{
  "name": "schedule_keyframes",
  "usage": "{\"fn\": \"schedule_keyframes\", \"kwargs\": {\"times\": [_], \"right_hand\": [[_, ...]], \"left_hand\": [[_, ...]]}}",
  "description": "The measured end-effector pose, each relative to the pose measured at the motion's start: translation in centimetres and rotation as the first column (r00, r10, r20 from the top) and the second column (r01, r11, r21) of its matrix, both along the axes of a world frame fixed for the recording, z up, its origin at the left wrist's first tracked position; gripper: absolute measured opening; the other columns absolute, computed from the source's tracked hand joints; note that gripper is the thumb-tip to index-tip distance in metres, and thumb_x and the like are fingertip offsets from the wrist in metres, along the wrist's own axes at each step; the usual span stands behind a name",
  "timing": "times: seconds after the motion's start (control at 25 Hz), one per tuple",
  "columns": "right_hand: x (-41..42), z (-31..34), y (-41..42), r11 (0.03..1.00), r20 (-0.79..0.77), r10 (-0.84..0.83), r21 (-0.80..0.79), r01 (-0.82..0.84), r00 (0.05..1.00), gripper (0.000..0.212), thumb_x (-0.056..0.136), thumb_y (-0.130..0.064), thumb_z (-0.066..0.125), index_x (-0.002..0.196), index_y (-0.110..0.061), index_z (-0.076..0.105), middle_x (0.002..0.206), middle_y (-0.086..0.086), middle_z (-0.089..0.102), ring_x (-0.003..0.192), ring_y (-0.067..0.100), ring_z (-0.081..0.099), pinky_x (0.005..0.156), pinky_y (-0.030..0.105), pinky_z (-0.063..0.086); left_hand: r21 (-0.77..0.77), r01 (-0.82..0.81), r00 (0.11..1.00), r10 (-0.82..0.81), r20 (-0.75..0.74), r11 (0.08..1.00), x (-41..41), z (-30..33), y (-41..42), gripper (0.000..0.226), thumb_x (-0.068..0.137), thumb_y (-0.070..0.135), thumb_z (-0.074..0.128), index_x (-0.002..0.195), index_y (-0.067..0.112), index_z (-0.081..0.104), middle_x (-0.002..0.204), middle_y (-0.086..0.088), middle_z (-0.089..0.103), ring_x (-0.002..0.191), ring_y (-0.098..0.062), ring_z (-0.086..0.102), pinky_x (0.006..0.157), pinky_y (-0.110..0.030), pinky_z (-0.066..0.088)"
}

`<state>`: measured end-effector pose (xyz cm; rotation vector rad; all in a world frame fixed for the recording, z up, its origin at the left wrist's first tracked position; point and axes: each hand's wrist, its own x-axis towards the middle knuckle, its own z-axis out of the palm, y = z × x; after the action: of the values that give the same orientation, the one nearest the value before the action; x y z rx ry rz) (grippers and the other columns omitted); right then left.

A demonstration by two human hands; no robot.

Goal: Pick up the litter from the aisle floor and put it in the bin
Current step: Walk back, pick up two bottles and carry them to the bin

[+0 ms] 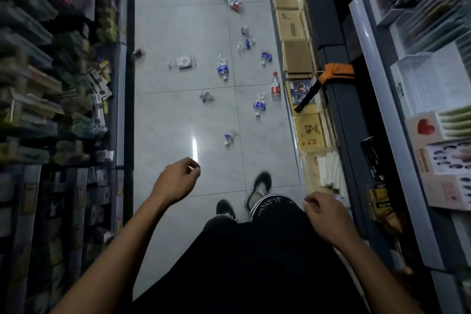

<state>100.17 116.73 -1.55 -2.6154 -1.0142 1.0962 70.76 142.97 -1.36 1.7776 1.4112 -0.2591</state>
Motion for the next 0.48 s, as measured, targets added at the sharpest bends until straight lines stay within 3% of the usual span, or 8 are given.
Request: {"fn": "schedule_keyframes", "kwargs": {"times": [0.24, 0.48], "right_hand": [[8.4, -2.3, 11.7, 0.997, -0.054, 0.077, 0.006, -0.077, 0.996, 0.021, 0.097, -0.035, 0.057, 0.111, -0.024, 0.070, 0.108, -0.006, 0.066, 0.096, 0.014, 0.064, 0.086, 0.039, 0.055], [15.9, -3.9, 25.3, 0.955, -0.054, 0.296, 0.020, -0.296, 0.954, 0.023, 0.097, -0.038, 0.056, 0.108, -0.024, 0.071, 0.102, -0.005, 0.067, 0.091, 0.015, 0.064, 0.078, 0.037, 0.055]], "left_hand": [[-0.011, -0.055, 0.997, 0.055, -0.052, 0.998, 7.3, -1.2, 8.9, 0.026, 0.089, 0.046, 0.047, 0.103, 0.036, 0.067, 0.093, 0.011, 0.071, 0.089, -0.012, 0.066, 0.084, -0.039, 0.056], [-0.039, -0.157, 0.981, 0.151, -0.123, 0.987, 11.9, -1.5, 11.6, 0.021, 0.091, 0.043, 0.051, 0.102, 0.034, 0.067, 0.095, 0.012, 0.072, 0.087, -0.013, 0.067, 0.082, -0.036, 0.055]]}}
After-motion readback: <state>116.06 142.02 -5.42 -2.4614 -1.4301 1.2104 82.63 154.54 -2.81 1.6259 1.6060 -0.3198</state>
